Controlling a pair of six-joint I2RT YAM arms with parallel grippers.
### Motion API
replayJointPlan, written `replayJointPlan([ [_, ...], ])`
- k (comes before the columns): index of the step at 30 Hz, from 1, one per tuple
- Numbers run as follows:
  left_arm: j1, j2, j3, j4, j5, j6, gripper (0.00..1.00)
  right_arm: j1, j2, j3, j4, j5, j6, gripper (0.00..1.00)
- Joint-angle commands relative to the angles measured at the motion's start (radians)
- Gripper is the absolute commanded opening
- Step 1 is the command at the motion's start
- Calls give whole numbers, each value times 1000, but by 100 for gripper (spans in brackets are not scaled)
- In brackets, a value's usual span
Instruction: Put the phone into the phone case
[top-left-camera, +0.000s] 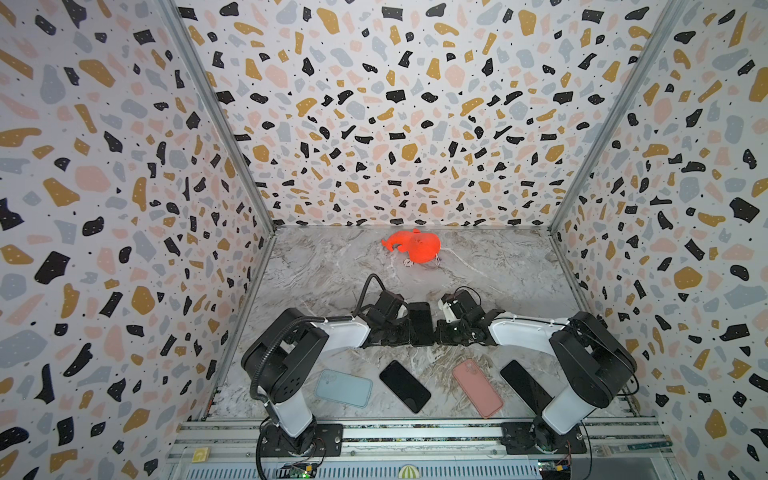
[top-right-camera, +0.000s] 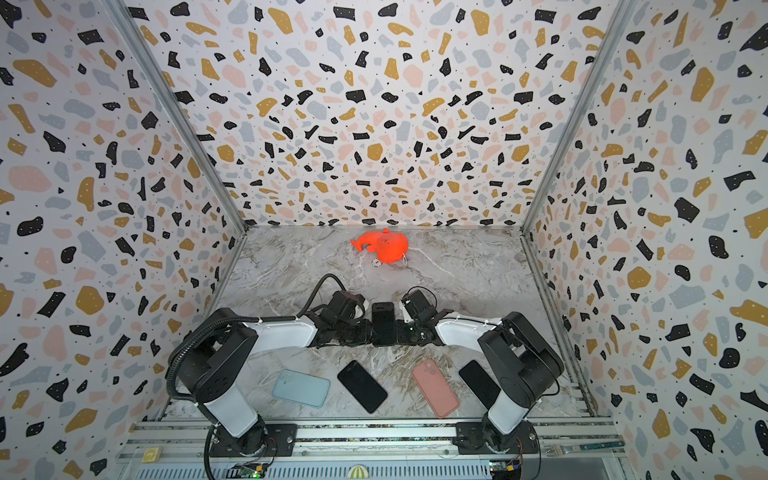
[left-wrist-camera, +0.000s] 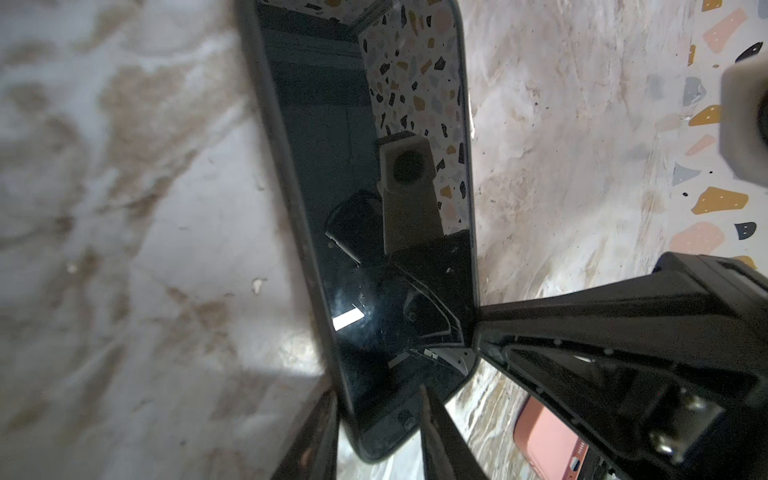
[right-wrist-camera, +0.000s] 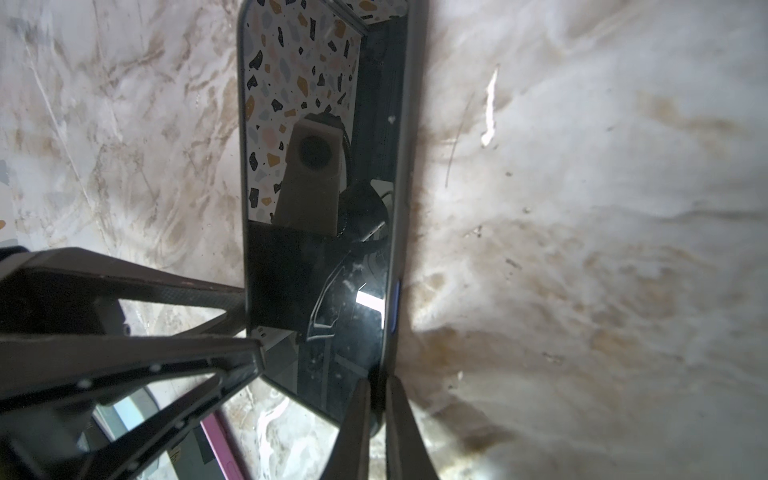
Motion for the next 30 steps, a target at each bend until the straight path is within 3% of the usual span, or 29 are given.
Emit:
replayJointPlan([
  [1, -11, 37, 2, 7, 8, -1, 33, 50, 43, -20, 34, -62, 9, 9],
  [30, -11, -13, 17, -77, -59, 45, 33, 57, -24, 4, -16, -13, 18, 0],
])
